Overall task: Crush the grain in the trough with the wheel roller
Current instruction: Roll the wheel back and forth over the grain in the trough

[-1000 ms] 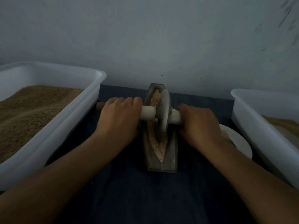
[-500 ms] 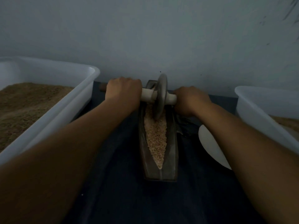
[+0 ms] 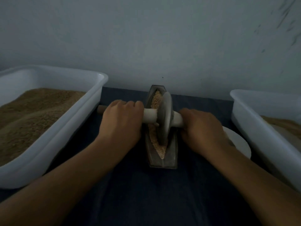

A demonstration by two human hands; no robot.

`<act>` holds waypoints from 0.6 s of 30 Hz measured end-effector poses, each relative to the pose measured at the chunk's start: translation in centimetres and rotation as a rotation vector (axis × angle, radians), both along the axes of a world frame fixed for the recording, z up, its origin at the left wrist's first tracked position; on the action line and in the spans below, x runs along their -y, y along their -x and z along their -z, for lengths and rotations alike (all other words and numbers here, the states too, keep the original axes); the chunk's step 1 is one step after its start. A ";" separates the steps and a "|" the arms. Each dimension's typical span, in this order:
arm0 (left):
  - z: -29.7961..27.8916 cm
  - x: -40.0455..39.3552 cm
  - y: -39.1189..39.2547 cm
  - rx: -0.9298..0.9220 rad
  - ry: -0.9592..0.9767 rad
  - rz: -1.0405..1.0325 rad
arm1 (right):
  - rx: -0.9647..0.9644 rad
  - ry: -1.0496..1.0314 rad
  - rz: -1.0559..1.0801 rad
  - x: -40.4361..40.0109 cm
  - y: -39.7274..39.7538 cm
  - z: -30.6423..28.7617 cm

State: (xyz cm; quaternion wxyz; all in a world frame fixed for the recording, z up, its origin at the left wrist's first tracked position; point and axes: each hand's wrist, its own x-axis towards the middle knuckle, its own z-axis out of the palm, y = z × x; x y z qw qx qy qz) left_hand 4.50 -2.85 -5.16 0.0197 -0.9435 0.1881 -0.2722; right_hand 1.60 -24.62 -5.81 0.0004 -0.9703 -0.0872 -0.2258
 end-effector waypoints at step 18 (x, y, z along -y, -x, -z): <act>0.4 0.2 -5.1 -0.087 -0.029 0.015 | 0.072 0.156 0.120 0.3 -4.8 0.5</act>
